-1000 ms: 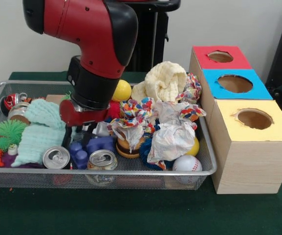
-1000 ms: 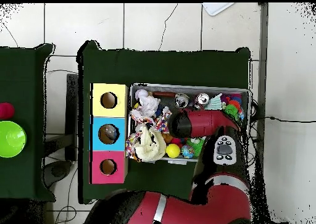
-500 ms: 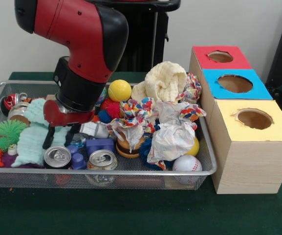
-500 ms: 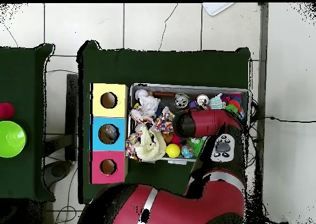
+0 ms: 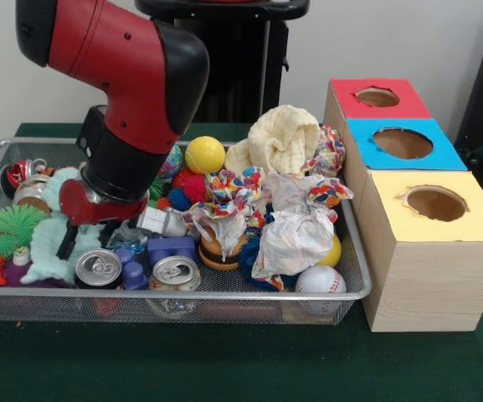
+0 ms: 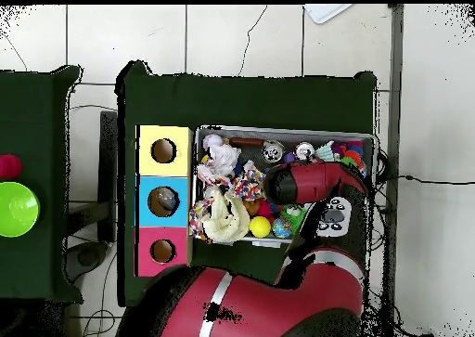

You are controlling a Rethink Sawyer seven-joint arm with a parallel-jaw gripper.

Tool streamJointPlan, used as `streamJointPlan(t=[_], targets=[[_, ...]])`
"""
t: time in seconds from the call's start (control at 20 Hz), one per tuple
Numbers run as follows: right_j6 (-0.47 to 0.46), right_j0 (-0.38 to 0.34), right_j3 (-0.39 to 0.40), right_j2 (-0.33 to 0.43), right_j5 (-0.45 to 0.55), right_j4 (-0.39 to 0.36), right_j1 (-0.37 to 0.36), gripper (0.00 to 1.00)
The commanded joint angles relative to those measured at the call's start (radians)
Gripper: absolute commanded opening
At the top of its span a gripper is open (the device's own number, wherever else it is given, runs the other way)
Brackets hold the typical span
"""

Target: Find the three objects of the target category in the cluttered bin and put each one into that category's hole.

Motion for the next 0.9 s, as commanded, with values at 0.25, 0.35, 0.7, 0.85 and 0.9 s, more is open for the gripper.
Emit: streamJointPlan(t=[0.25,0.35,0.7,0.85,0.9], targets=[[0.15,-0.083,-0.067,0.113,0.174,0.106,0.116,0.0],[0.13,-0.122,-0.042,0.168,0.191,0.138,0.097,0.0],[0.144,-0.14,0.046,0.212,0.456,0.295,0.001,0.0],[0.137,-0.137,0.065,0.224,0.574,0.344,-0.03,0.0],[0.137,-0.134,0.071,0.224,0.6,0.354,-0.039,0.0]])
